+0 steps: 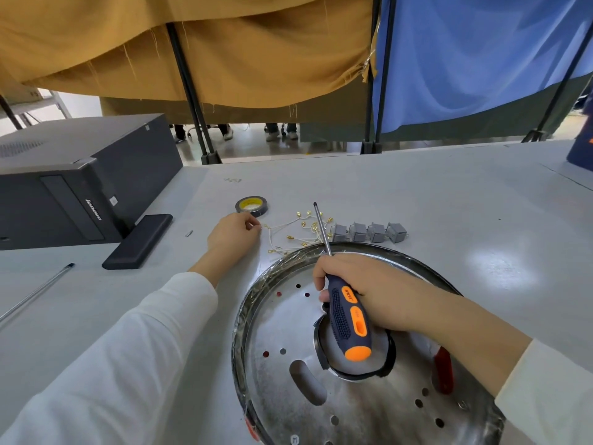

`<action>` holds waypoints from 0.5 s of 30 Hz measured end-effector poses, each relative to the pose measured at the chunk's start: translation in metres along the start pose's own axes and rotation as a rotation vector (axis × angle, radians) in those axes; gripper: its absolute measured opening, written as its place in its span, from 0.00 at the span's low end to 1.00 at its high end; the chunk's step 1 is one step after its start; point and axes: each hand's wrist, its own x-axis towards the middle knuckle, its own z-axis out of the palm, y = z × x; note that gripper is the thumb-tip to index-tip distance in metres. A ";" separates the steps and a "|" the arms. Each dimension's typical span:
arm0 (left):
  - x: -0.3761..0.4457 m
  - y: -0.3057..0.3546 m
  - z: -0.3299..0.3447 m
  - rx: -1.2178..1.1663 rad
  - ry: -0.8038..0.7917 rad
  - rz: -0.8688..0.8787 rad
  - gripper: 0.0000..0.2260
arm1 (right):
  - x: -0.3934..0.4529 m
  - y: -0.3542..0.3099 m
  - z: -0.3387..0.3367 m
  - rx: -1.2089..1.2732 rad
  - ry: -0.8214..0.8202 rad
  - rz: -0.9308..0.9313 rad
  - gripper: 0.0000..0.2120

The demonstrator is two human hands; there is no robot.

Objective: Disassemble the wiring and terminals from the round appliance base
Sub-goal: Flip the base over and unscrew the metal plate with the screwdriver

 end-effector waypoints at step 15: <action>-0.115 0.080 -0.053 -0.468 -0.505 0.234 0.12 | 0.000 -0.019 -0.022 0.524 0.329 0.059 0.06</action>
